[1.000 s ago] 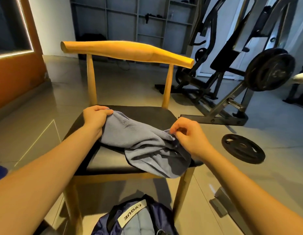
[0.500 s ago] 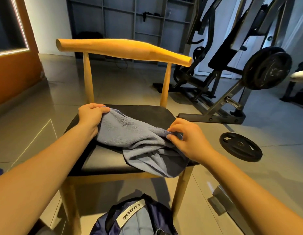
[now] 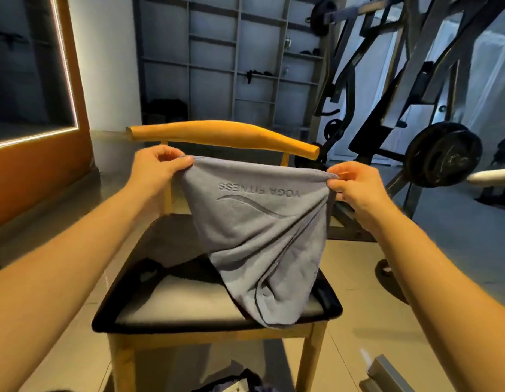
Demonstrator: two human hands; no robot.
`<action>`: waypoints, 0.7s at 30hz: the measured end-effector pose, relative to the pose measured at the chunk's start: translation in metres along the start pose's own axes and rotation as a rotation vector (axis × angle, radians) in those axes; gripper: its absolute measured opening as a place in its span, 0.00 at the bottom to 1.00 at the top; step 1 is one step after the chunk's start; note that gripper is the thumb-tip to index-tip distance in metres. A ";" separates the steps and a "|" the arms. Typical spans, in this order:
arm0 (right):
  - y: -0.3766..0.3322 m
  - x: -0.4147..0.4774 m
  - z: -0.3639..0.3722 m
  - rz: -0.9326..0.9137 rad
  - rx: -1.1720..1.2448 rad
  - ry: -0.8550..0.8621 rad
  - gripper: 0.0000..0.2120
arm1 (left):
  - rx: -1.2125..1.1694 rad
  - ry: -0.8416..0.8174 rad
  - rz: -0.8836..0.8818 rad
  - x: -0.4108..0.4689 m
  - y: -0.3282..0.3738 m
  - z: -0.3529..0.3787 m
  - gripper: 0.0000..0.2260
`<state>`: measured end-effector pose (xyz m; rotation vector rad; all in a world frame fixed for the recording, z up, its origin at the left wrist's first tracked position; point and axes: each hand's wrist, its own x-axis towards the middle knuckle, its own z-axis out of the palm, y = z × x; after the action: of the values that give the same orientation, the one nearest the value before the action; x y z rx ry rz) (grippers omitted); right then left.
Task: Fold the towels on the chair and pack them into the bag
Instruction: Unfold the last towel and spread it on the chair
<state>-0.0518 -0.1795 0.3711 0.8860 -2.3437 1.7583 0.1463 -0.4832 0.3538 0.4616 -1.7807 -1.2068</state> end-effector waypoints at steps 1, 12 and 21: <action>-0.011 0.009 0.000 0.003 -0.026 0.058 0.10 | 0.017 0.009 0.055 0.007 0.017 -0.002 0.04; -0.100 0.018 -0.009 -0.133 -0.228 -0.135 0.11 | 0.061 0.034 0.025 0.035 0.066 -0.045 0.06; -0.092 0.030 0.001 0.022 -0.034 -0.137 0.07 | -0.012 0.039 -0.036 0.031 0.072 -0.053 0.08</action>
<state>-0.0321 -0.2080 0.4613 1.0094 -2.4681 1.7115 0.1874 -0.5010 0.4371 0.5093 -1.7374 -1.2246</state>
